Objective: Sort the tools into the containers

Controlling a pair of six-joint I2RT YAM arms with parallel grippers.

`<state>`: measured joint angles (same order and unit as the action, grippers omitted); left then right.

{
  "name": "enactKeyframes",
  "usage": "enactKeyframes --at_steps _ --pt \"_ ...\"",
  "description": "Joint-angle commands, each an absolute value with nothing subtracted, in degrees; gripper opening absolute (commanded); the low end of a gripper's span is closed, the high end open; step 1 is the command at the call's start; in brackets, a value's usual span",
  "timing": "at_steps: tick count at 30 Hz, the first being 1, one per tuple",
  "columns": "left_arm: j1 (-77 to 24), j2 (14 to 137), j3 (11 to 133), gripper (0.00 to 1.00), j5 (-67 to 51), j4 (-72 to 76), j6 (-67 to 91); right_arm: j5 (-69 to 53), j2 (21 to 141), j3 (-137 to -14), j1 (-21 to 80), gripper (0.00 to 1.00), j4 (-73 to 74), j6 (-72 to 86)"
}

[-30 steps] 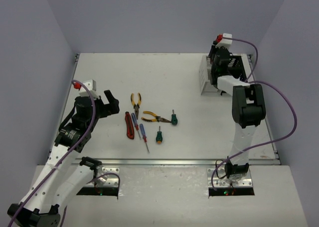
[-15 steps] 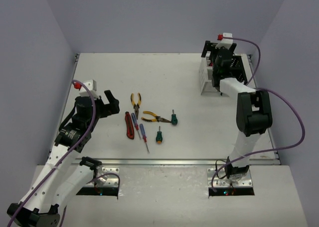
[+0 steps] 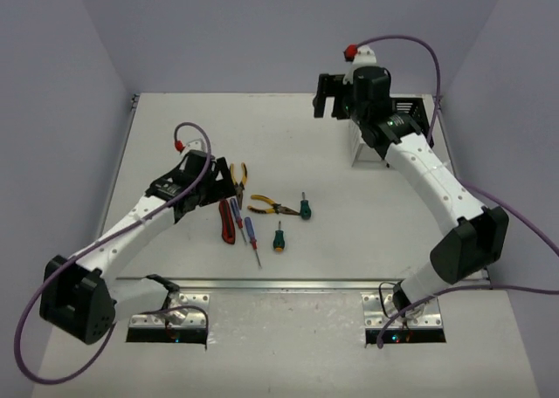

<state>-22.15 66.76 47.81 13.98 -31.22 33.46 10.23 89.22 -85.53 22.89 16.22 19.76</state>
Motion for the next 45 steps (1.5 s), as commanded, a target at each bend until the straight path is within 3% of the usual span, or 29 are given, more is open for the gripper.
enactKeyframes --at_steps 1,4,6,7,17,23,33,34,36,37,43,45 --pt "-24.0 74.8 50.8 1.00 17.8 -30.9 38.7 3.5 83.9 -73.2 21.8 0.96 26.5 27.3" --pt "-24.0 76.0 48.2 0.97 19.1 -29.2 40.5 1.5 80.3 -67.9 21.8 0.95 26.8 27.1" --pt "-24.0 76.3 45.6 0.77 18.5 -26.7 41.3 1.0 77.9 -63.9 21.9 0.95 26.0 26.7" --pt "-24.0 76.6 45.0 0.75 18.6 -26.2 41.4 0.8 77.2 -63.0 21.8 0.95 25.6 26.5" --pt "-24.0 85.1 43.9 0.64 17.7 -22.0 40.1 -3.8 75.7 -59.9 21.8 0.97 22.7 26.2" --pt "-24.0 86.5 43.0 0.44 19.8 -21.0 40.7 -4.4 74.5 -57.8 21.8 0.98 19.9 26.7" --pt "-23.9 94.4 42.7 0.42 19.0 -18.5 41.0 -10.4 73.7 -57.8 21.9 0.98 18.7 28.4" --pt "-23.9 94.1 42.7 0.36 19.2 -18.7 41.0 -11.3 73.4 -57.6 21.9 0.98 18.2 28.4" --pt "-23.9 92.1 42.8 0.07 20.6 -20.2 41.7 -14.3 72.2 -56.6 21.9 0.98 16.5 28.7" --pt "-23.9 91.2 42.8 0.00 21.1 -20.6 42.0 -15.8 71.8 -55.9 22.0 0.98 15.2 28.7" --pt "-27.6 72.3 44.7 0.00 20.4 -18.6 36.5 -40.9 72.3 -49.2 23.3 0.96 -5.2 35.9" --pt "-30.4 64.9 44.9 0.00 15.2 -11.6 32.7 -41.8 73.5 -49.1 27.2 0.93 -8.6 36.8"
